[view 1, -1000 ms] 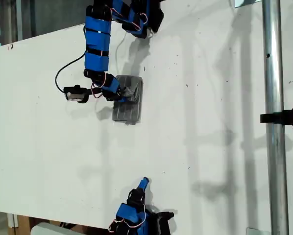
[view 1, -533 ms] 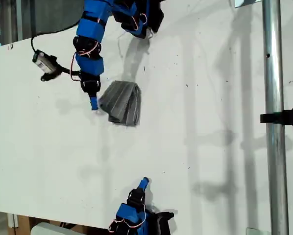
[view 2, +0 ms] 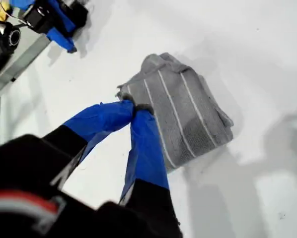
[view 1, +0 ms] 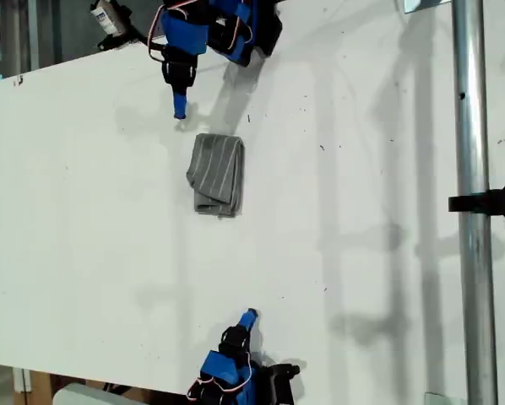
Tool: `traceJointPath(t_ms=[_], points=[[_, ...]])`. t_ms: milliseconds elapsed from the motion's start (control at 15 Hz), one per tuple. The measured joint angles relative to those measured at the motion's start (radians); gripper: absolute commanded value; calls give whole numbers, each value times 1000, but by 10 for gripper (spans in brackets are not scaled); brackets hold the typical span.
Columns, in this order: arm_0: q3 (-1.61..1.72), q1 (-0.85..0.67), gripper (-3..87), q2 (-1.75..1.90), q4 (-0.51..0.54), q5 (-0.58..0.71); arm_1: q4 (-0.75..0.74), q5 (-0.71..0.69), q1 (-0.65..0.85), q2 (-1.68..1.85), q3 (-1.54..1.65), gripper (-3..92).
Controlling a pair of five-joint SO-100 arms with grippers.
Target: Grasp corners of a towel and fold twice.
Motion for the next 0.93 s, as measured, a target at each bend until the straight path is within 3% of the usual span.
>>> traceJointPath(t_ms=[200, 267, 333, 467, 667, 933], points=[[0, -2, -4, 0, 0, 31, 101, 138, -6, 26, 103, -3], [0, 0, -5, 0, 0, 100, 153, 204, 14, 41, 133, 7], [0, 0, -6, 0, 0, 201, 202, 273, 48, 31, 184, 90], [0, 5, -6, 0, 0, 446, 302, 505, 71, 41, 250, 96], [0, 2, -6, 0, 0, 485, 333, 529, -91, 41, 250, 99], [0, 2, -6, 0, 0, 486, 337, 515, -195, 41, 250, 100]])
